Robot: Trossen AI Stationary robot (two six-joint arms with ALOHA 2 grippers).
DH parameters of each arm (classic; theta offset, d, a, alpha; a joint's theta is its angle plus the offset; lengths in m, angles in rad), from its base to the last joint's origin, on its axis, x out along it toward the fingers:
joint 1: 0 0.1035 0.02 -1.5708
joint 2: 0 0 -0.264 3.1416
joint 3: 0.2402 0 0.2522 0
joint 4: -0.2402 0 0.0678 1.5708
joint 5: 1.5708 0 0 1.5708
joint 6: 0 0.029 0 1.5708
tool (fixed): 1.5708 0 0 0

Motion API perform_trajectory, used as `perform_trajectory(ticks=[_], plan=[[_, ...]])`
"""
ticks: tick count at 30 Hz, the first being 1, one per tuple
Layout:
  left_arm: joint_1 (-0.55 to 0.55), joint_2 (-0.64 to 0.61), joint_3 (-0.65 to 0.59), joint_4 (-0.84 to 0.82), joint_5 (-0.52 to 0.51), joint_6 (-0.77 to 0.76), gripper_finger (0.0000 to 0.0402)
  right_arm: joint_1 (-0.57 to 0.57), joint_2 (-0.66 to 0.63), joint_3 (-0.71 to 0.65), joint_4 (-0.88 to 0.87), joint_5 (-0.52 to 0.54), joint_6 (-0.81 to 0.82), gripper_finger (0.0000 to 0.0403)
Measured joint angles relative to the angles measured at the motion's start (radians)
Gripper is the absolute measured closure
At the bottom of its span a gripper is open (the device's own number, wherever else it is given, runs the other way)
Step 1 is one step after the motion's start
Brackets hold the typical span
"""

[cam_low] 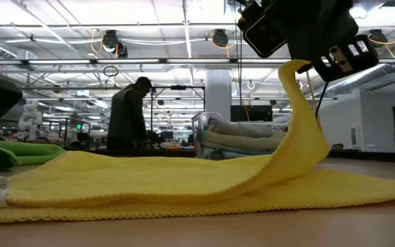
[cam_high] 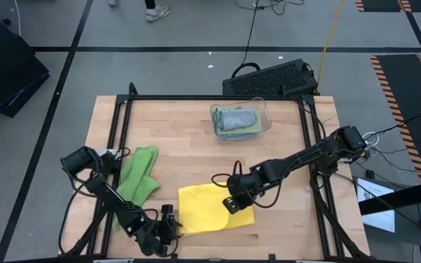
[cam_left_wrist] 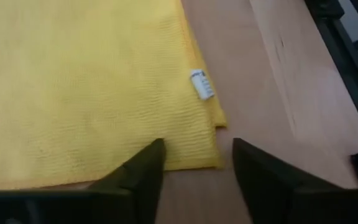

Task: Fold microfiber towels
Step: Fold the yellow towel

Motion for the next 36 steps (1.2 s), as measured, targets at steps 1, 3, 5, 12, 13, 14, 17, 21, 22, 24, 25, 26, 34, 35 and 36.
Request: perform_trajectory(ticks=[1,3,5,12,13,14,17,21,22,24,25,26,34,35,36], plan=[[0.002,0.0,0.0,-0.003,0.002,0.002,0.0229,0.0,0.0,0.0,0.003,0.0,0.0,0.0403],[0.007,0.0,0.0,-0.016,0.005,0.001,0.027,0.0,0.0,0.0,0.012,0.0,0.002,0.0403],[0.014,-0.002,0.001,-0.026,0.005,-0.001,0.0311,0.001,0.0,0.0,0.015,0.0,0.004,0.0403],[0.027,-0.107,0.006,-0.058,0.011,-0.001,0.0387,0.008,-0.033,0.001,-0.003,0.0,0.01,0.0403],[0.027,-0.13,0.007,-0.063,0.01,-0.003,0.0385,0.006,-0.043,0.001,-0.019,0.0,0.003,0.0403],[0.026,-0.153,0.007,-0.078,0.01,-0.006,0.0384,0.002,-0.054,0.001,-0.042,0.0,-0.011,0.0403],[0.029,-0.232,0.006,-0.141,0.001,-0.005,0.0385,-0.018,-0.086,0.001,-0.124,0.001,-0.059,0.0403],[0.053,-0.355,0.007,-0.249,-0.028,0.017,0.0395,-0.055,-0.143,0.001,-0.192,0.0,-0.117,0.0403],[0.065,-0.385,0.007,-0.279,-0.029,0.034,0.0395,-0.066,-0.156,0.001,-0.199,0.0,-0.127,0.0403],[0.093,-0.446,0.007,-0.352,-0.03,0.066,0.0389,-0.088,-0.18,0.001,-0.205,0.003,-0.142,0.0403],[0.11,-0.476,0.007,-0.392,-0.03,0.081,0.0386,-0.099,-0.192,0.001,-0.216,0.007,-0.153,0.0403],[0.131,-0.502,0.007,-0.421,-0.031,0.097,0.0385,-0.11,-0.204,0.001,-0.233,0.014,-0.166,0.0403],[0.322,-0.632,0.008,-0.531,0.07,0.212,0.0388,-0.255,-0.279,0.001,-0.369,0.049,-0.339,0.0403],[0.337,-0.64,0.008,-0.53,0.091,0.211,0.0386,-0.272,-0.29,0.001,-0.371,0.047,-0.353,0.0403],[0.348,-0.647,0.008,-0.529,0.111,0.207,0.0386,-0.285,-0.297,0.001,-0.37,0.036,-0.363,0.0403]])
